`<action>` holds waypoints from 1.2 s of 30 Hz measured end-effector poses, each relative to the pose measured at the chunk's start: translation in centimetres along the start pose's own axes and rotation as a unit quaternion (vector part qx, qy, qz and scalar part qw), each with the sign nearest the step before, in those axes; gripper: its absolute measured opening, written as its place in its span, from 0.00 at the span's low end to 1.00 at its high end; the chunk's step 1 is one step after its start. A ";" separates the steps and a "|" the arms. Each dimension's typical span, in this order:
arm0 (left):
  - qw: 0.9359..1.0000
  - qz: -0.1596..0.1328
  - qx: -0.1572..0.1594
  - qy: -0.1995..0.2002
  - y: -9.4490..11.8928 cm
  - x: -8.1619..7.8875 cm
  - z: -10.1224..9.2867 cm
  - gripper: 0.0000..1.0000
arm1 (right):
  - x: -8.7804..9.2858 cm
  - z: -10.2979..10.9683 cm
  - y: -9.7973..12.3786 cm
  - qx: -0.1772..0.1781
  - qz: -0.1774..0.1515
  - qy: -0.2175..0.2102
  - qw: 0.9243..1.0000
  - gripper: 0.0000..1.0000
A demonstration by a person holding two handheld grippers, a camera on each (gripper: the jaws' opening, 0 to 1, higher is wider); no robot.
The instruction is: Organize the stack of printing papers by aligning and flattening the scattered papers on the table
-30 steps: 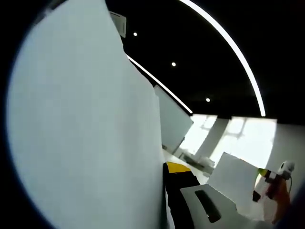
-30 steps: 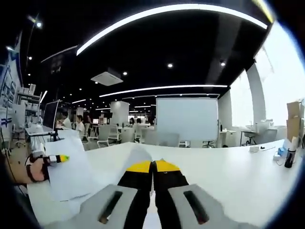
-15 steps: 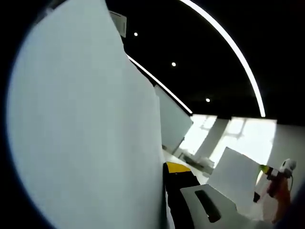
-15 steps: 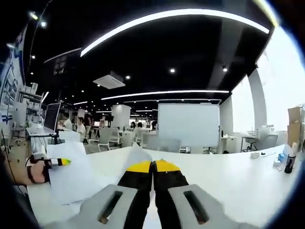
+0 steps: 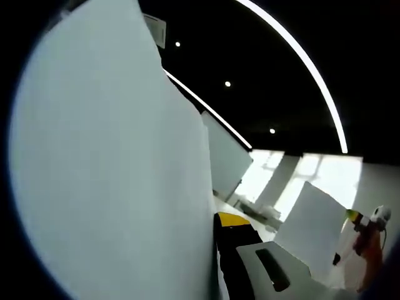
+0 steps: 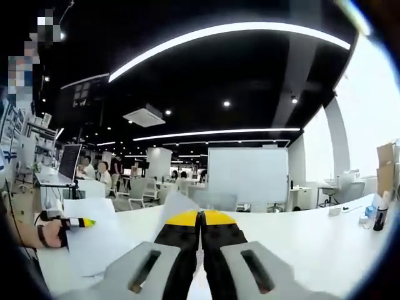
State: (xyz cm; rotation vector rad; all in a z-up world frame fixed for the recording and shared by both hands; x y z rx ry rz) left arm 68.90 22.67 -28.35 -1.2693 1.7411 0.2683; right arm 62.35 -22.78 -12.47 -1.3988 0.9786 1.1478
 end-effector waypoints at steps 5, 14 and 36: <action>1.000 0.000 0.000 0.000 0.0 0.0 0.1 0.06 | -0.3 0.0 0.2 0.002 -0.006 -0.002 1.000 0.00; 1.000 0.000 0.000 0.001 -0.1 0.0 0.0 0.06 | -1.3 0.0 0.5 0.006 -0.029 -0.001 1.000 0.00; 1.000 0.001 0.001 0.001 -0.1 0.1 -0.1 0.06 | -2.9 0.6 1.0 0.003 -0.055 0.021 0.998 0.00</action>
Point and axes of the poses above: the point that each gripper's makers call its tool centre point, and the gripper's own axes: y roughly backward along the fingers, z roughly to its left, x roughly out of its underside, the point moved 9 cm from there along y, roughly backward along the fingers, and after that the axes turned 14 degrees about x, right-handed, at the moved point
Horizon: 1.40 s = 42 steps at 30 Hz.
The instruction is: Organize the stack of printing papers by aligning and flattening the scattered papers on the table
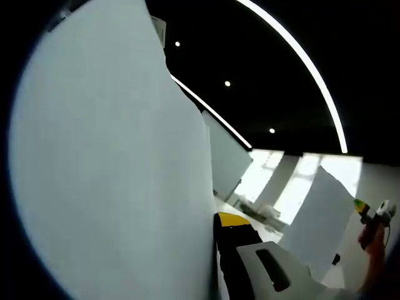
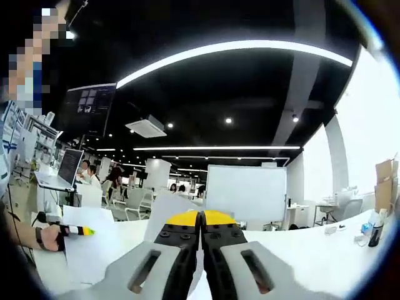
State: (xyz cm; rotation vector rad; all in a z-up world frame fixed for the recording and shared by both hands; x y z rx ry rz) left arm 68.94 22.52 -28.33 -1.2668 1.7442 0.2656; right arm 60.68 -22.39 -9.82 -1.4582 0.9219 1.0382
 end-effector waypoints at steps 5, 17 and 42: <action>1.000 0.000 0.000 0.000 0.0 0.0 0.0 0.06 | -0.9 0.0 0.2 -0.004 -0.012 -0.002 1.000 0.00; 1.000 0.001 0.001 0.001 0.1 0.1 -0.1 0.06 | -2.5 0.4 0.7 -0.014 -0.037 -0.007 0.999 0.00; 1.000 0.000 0.002 0.002 0.0 0.1 0.1 0.06 | -4.5 0.8 1.3 -0.022 -0.084 -0.009 0.996 0.00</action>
Point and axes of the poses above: the point that each gripper's makers call its tool centre point, and the gripper's own axes: y roughly backward along the fingers, z roughly to its left, x roughly out of its underside, the point moved 9 cm from there along y, roughly backward along the fingers, and after that the axes turned 14 degrees about x, right-handed, at the moved point
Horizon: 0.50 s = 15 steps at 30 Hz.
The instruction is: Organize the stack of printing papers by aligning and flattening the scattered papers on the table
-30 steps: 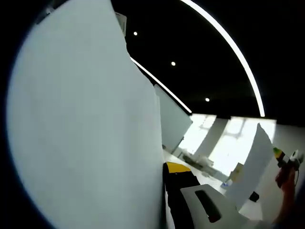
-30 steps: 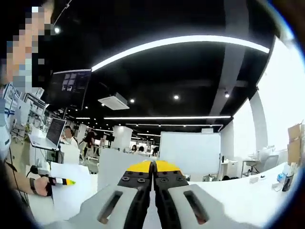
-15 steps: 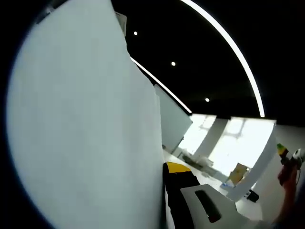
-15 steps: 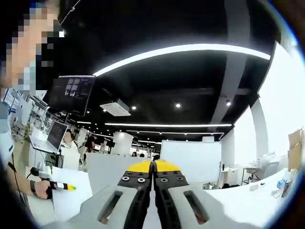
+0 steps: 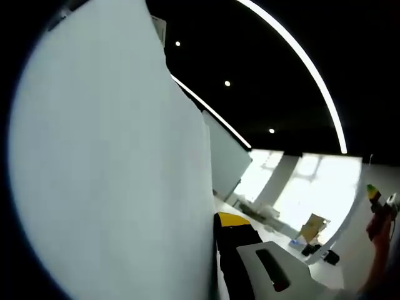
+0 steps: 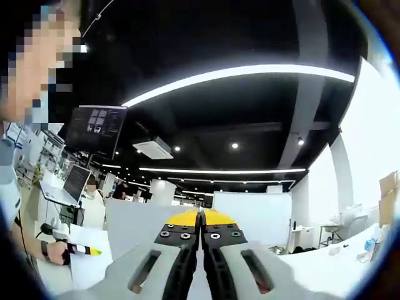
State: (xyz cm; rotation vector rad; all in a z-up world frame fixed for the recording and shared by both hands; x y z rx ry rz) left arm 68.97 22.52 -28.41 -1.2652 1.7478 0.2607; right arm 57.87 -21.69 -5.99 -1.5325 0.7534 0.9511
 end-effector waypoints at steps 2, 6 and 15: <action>1.000 0.000 0.000 0.000 0.0 0.0 0.0 0.06 | -0.1 0.0 0.0 -0.001 -0.002 0.000 1.000 0.00; 1.000 0.000 0.000 0.000 0.0 0.0 0.0 0.06 | -0.5 0.5 0.3 -0.017 -0.008 -0.010 1.000 0.00; 1.000 0.000 0.001 0.000 0.0 0.1 -0.1 0.06 | -1.4 1.3 0.6 -0.028 -0.023 0.015 0.999 0.00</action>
Point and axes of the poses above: the point that each gripper's makers call its tool centre point, and the gripper's own axes: y roughly backward along the fingers, z roughly to its left, x roughly out of its underside, the point moved 9 cm from there along y, roughly backward along the fingers, and after that the axes turned 14 degrees about x, right-handed, at the moved point
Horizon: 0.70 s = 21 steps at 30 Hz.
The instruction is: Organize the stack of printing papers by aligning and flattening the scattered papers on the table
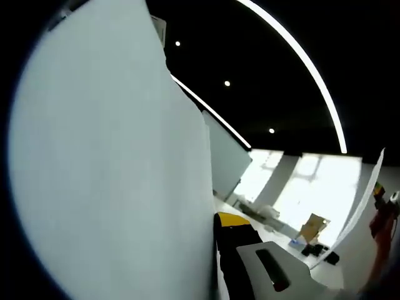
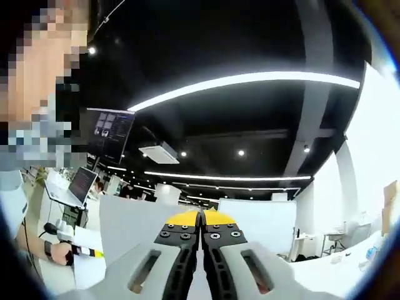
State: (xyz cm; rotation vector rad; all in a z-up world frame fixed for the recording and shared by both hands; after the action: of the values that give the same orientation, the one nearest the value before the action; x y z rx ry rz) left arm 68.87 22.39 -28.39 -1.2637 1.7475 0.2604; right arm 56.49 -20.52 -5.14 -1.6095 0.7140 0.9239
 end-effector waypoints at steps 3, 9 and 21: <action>1.000 0.000 0.000 0.000 0.0 0.0 0.0 0.06 | -0.1 0.3 0.0 -0.005 0.000 0.006 1.000 0.00; 1.000 0.001 0.001 0.000 0.0 0.0 0.1 0.06 | -0.3 0.5 -0.1 -0.016 0.002 -0.001 1.000 0.00; 1.000 0.002 0.001 -0.001 0.0 0.0 0.2 0.06 | -0.2 0.2 -0.6 -0.042 0.024 -0.086 0.995 0.00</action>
State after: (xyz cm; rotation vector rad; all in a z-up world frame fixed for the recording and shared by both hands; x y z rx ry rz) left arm 69.01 22.53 -28.48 -1.2579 1.7483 0.2629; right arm 56.82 -20.23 -4.69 -1.5686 0.6030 1.1273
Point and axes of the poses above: the point that each gripper's makers call its tool centre point, and the gripper's own axes: y roughly backward along the fingers, z roughly to its left, x roughly out of its underside, the point moved 9 cm from there along y, roughly backward along the fingers, and after that the axes turned 14 degrees about x, right-handed, at the moved point
